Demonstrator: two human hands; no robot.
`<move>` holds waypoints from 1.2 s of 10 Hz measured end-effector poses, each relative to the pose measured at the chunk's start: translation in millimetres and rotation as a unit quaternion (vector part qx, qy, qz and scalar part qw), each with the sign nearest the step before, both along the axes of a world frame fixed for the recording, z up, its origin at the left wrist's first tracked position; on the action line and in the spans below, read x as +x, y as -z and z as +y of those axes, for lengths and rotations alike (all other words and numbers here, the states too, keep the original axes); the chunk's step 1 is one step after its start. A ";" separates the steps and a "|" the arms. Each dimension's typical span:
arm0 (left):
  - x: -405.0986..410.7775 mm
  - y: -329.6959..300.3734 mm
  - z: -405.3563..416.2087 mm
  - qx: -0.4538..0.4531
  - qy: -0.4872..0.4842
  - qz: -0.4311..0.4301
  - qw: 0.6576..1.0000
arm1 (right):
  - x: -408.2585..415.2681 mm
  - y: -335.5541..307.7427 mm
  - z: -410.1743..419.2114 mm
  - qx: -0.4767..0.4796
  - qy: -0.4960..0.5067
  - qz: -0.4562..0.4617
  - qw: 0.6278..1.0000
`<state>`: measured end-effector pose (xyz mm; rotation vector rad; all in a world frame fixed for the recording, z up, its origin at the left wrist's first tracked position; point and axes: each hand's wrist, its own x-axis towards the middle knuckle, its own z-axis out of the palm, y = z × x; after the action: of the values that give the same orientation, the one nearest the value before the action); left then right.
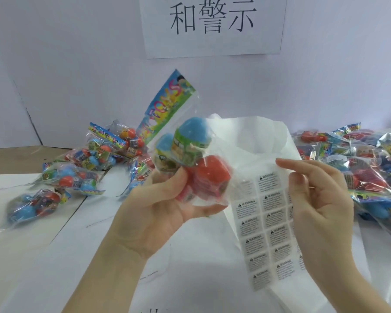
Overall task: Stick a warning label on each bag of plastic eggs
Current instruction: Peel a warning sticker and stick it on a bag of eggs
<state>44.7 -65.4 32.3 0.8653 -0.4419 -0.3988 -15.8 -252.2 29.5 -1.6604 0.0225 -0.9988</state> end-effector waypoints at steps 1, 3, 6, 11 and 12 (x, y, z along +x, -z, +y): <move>5.0 5.9 3.6 -0.017 -0.001 0.033 0.999 | -0.4 0.2 1.6 -0.014 -0.003 -0.002 1.000; -5.7 -3.3 -15.3 0.004 -0.039 0.014 0.999 | 1.2 5.5 9.3 -0.077 -0.055 0.056 0.994; -14.5 -7.9 -32.3 0.001 -0.051 0.044 0.998 | 2.8 12.6 9.1 -0.236 0.007 0.066 0.970; -15.9 -11.3 -27.7 -0.010 0.012 0.087 0.996 | 7.9 16.2 -2.9 -0.439 0.005 -0.066 0.896; -16.6 -11.8 -27.7 0.006 0.026 0.079 0.997 | 8.1 15.0 -4.8 -0.462 0.002 -0.071 0.884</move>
<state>28.0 -93.0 44.2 0.8283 -0.3171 -0.5140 -7.6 -257.1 14.5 -2.4273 -0.6426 -1.2227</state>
